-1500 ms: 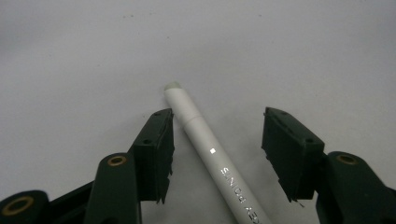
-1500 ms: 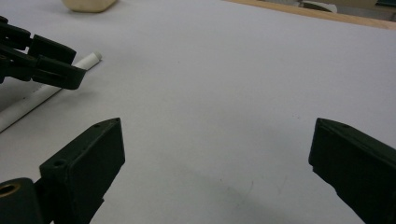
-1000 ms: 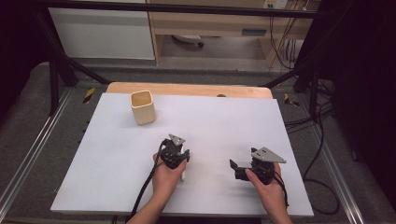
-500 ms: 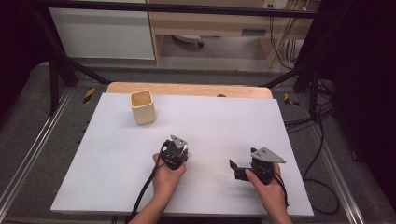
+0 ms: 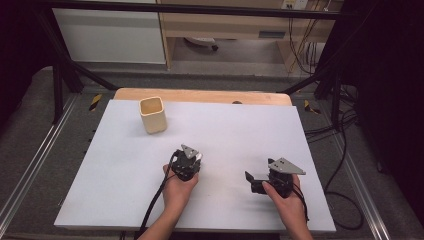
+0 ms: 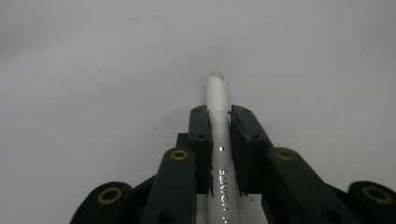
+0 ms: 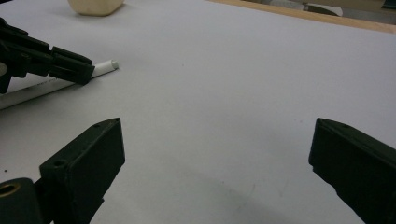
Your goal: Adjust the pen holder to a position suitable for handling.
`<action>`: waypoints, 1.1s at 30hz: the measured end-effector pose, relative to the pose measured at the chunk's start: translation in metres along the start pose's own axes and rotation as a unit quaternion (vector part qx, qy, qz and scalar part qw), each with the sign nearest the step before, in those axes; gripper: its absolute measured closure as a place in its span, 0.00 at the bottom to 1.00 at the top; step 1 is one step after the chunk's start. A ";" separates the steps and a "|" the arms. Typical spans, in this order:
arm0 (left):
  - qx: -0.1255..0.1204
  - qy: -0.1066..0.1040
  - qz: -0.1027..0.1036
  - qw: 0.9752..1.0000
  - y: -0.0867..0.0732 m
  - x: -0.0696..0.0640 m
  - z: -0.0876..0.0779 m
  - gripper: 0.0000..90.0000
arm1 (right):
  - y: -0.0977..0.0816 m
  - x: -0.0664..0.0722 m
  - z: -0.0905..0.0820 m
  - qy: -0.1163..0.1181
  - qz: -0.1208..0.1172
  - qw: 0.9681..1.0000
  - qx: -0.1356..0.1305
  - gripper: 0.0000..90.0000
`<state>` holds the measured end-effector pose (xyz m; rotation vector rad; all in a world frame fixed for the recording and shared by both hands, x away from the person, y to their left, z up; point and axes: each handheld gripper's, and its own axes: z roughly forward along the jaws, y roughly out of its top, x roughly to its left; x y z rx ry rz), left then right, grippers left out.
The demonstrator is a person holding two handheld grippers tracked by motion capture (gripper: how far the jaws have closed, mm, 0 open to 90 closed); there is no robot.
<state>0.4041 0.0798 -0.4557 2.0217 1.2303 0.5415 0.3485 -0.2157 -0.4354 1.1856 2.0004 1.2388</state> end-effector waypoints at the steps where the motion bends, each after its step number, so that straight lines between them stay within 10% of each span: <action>1: -0.001 0.000 0.001 1.000 0.000 0.000 0.000 0.88 | 0.000 0.000 -0.001 0.000 -0.001 1.000 -0.001 0.04; 33: -0.013 -0.031 -0.015 0.999 -0.003 0.009 -0.001 0.88 | 0.000 0.000 -0.001 0.004 -0.003 1.000 0.000 0.04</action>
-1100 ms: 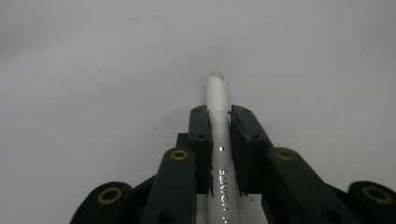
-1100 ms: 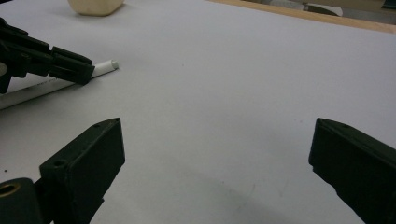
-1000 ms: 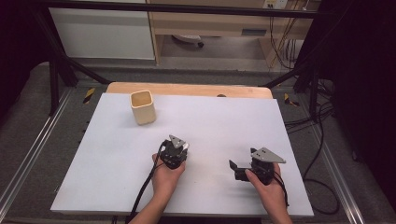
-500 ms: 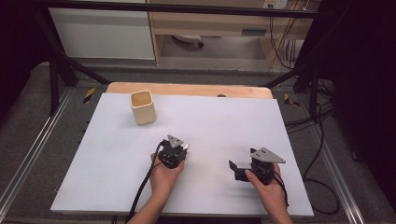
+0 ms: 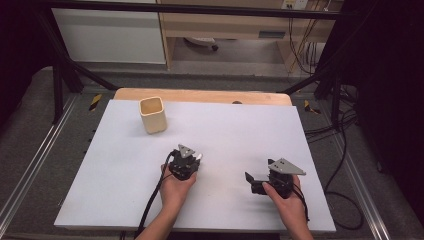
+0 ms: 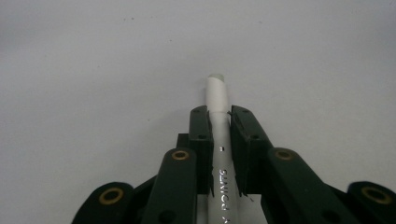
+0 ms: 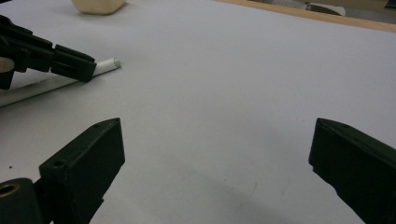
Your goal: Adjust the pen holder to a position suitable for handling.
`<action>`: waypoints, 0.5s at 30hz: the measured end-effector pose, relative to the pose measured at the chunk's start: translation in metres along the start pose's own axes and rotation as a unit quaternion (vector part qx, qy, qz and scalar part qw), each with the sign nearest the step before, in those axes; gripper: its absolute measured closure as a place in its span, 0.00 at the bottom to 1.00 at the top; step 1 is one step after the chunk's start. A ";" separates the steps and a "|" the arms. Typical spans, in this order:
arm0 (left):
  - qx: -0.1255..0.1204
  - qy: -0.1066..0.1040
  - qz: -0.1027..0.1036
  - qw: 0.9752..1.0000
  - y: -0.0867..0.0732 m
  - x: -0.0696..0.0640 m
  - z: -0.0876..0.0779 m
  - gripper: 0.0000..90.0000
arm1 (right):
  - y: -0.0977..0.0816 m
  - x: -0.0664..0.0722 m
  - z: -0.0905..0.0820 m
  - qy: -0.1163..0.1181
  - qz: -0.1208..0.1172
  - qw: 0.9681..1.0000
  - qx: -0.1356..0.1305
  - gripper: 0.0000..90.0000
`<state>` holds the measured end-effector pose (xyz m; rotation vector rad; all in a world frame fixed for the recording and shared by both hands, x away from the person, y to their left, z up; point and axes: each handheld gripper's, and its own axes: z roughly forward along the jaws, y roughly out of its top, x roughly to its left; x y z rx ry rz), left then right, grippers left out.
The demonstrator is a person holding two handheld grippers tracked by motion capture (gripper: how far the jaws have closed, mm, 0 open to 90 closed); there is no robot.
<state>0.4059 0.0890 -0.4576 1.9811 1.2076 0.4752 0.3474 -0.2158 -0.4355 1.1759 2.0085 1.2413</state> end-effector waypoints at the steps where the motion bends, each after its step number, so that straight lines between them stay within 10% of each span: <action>1: 0.000 0.000 0.002 1.000 0.000 0.000 0.000 0.88 | 0.000 0.000 0.000 0.000 0.001 1.000 0.001 0.04; 15: 0.001 -0.012 0.004 1.000 0.001 0.004 0.000 0.88 | 0.000 0.001 0.000 0.003 -0.002 1.000 0.000 0.04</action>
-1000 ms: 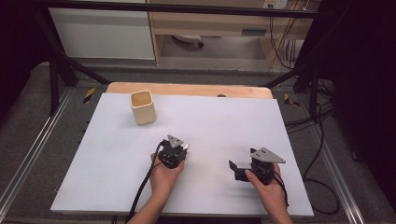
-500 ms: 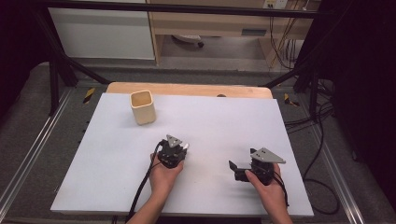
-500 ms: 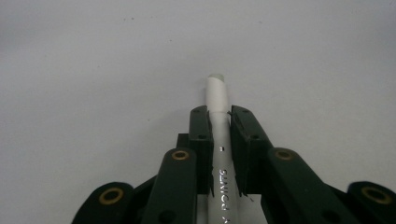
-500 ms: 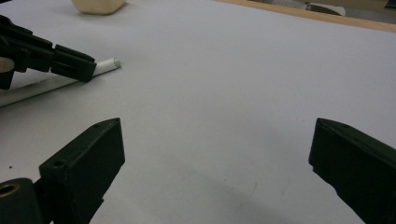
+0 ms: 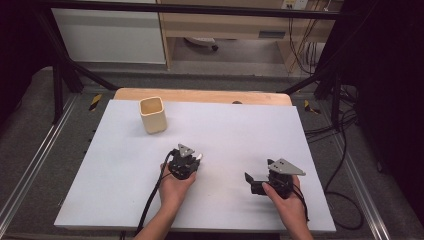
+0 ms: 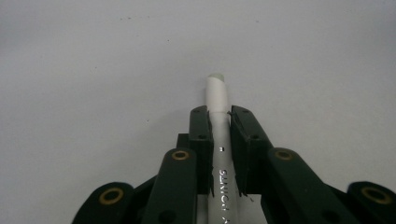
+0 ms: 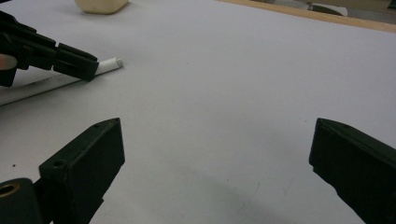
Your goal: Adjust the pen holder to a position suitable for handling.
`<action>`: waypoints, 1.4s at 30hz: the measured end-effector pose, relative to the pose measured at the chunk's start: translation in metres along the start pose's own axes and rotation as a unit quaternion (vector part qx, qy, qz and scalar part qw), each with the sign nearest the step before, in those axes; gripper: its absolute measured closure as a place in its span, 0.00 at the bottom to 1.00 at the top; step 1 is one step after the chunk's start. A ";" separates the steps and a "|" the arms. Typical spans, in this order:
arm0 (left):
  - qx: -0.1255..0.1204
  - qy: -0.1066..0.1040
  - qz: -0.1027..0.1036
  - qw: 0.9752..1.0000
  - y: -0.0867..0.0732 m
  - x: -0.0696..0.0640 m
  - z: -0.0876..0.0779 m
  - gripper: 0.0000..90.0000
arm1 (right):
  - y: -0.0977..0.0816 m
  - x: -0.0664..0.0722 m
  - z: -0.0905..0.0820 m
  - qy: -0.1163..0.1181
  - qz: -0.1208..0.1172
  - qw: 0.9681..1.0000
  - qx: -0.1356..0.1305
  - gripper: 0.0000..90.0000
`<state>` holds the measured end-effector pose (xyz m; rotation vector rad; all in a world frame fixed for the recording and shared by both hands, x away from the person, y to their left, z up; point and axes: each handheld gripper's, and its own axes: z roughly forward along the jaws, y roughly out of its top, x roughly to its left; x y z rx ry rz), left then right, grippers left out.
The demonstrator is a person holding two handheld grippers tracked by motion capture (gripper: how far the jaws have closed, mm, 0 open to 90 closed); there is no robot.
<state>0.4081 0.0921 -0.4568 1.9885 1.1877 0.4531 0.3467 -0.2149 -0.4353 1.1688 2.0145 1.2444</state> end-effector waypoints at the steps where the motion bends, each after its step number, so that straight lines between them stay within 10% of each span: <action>1: 0.000 0.000 0.000 1.000 0.000 0.000 0.000 0.88 | 0.000 0.000 0.000 0.000 0.000 1.000 0.000 0.04; 42: -0.049 -0.034 -0.010 0.998 0.006 -0.003 -0.009 0.88 | 0.000 0.001 0.000 0.002 -0.001 1.000 0.002 0.04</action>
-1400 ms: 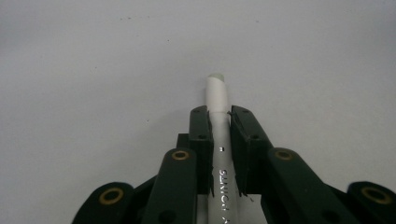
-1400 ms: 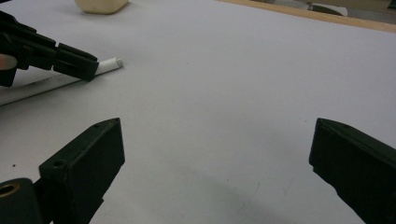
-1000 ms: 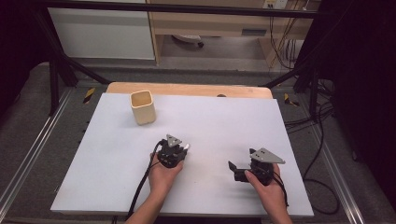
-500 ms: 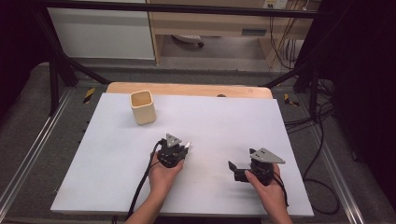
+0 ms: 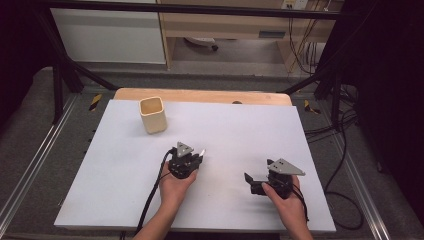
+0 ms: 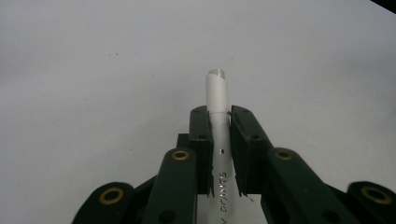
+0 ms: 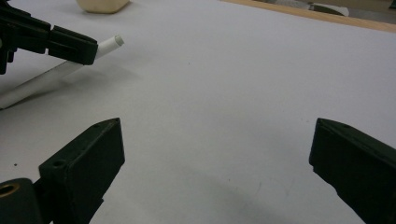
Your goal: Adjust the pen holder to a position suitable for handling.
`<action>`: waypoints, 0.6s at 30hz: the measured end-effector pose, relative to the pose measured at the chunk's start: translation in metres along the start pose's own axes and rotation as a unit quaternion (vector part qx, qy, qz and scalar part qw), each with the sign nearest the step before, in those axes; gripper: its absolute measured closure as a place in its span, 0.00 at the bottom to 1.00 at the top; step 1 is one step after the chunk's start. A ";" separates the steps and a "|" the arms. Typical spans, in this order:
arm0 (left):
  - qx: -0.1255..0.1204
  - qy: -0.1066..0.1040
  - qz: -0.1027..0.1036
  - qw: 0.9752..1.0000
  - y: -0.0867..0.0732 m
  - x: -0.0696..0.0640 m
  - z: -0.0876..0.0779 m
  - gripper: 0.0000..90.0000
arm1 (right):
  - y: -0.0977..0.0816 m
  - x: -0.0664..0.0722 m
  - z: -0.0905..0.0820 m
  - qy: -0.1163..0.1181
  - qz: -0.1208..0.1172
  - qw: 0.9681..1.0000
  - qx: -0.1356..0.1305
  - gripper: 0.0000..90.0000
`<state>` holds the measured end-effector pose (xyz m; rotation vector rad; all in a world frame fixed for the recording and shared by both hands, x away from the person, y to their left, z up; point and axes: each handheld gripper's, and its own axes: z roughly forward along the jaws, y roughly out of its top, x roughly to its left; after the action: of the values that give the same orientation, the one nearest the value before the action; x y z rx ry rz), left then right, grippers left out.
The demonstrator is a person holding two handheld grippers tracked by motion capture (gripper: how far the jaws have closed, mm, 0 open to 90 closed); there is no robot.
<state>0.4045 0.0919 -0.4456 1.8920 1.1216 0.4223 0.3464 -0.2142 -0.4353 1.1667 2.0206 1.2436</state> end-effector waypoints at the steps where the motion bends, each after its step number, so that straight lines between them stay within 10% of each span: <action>1: 0.000 0.000 0.000 1.000 0.000 0.000 0.000 0.88 | 0.000 0.000 0.000 0.000 0.000 1.000 -0.001 0.04; 18: -0.010 -0.007 -0.014 1.000 0.006 0.005 -0.006 0.88 | 0.000 0.000 0.001 0.000 -0.002 1.000 0.000 0.04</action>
<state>0.4061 0.0980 -0.4382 1.8582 1.1285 0.4024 0.3468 -0.2136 -0.4359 1.1636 2.0219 1.2413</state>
